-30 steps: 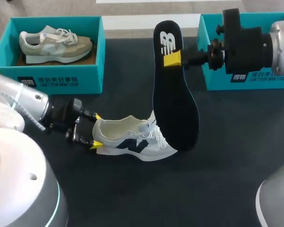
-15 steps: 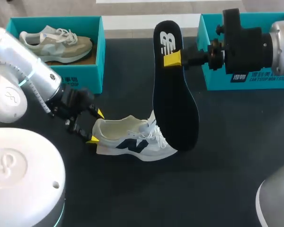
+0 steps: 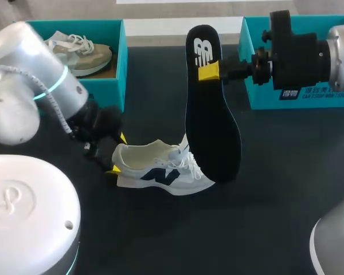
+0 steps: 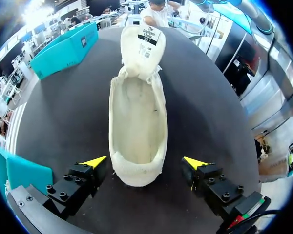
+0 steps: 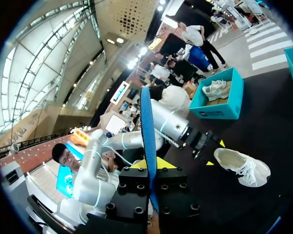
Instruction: Take the shoe out of the shoebox, open the shoe tongue, remove and reinsert the insole, then place the shoe into the shoebox
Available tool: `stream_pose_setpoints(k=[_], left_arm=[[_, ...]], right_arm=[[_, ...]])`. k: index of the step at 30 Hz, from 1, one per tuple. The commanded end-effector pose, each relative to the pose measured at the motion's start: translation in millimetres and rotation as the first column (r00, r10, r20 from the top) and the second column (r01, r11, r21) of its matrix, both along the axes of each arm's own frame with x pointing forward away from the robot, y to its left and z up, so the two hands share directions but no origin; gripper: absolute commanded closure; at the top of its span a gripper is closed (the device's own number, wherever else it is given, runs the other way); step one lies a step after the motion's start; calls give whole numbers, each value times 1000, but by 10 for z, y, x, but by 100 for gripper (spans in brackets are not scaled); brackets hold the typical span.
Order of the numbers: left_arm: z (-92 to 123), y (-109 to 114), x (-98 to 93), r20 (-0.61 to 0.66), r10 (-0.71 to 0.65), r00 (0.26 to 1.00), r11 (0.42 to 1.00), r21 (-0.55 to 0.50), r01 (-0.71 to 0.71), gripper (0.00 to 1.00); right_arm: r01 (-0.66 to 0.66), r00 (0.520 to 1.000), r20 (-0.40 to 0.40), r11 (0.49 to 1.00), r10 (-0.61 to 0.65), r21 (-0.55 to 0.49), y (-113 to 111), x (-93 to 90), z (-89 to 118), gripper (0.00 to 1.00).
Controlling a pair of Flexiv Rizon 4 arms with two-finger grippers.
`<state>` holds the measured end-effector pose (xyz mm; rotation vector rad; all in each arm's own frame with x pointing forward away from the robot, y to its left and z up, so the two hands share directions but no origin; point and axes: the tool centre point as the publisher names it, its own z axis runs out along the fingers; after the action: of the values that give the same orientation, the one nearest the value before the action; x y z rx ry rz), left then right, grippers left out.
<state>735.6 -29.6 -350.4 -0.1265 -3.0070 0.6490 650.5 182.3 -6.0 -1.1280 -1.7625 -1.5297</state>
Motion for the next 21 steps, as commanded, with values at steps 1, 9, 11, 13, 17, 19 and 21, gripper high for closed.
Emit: stream_pose_setpoints(k=[1, 9, 11, 13, 17, 19, 21], left_arm=[[140, -107, 34, 9, -10, 1000, 987, 163, 8, 0], [140, -121, 64, 17, 44, 999, 957, 287, -47, 0], [144, -129, 46, 28, 44, 999, 954, 296, -51, 0], [148, -125, 42, 34, 56, 998, 948, 313, -64, 0], [126, -112, 69, 44, 65, 997, 946, 315, -75, 0], [129, -111, 71, 44, 66, 997, 946, 316, -76, 0], [140, -112, 67, 45, 64, 997, 946, 316, -75, 0]], right_arm=[[1, 1000, -2, 1000, -1, -2, 39, 20, 2, 100], [1, 1000, -2, 1000, -1, -2, 39, 20, 2, 100], [1, 1000, -2, 1000, -1, -2, 39, 20, 2, 100], [1, 1000, -2, 1000, -1, -2, 39, 20, 2, 100], [1, 1000, -2, 1000, -1, -2, 39, 20, 2, 100], [1, 1000, -2, 1000, -1, -2, 39, 20, 2, 100], [1, 1000, -2, 1000, -1, -2, 39, 20, 2, 100]])
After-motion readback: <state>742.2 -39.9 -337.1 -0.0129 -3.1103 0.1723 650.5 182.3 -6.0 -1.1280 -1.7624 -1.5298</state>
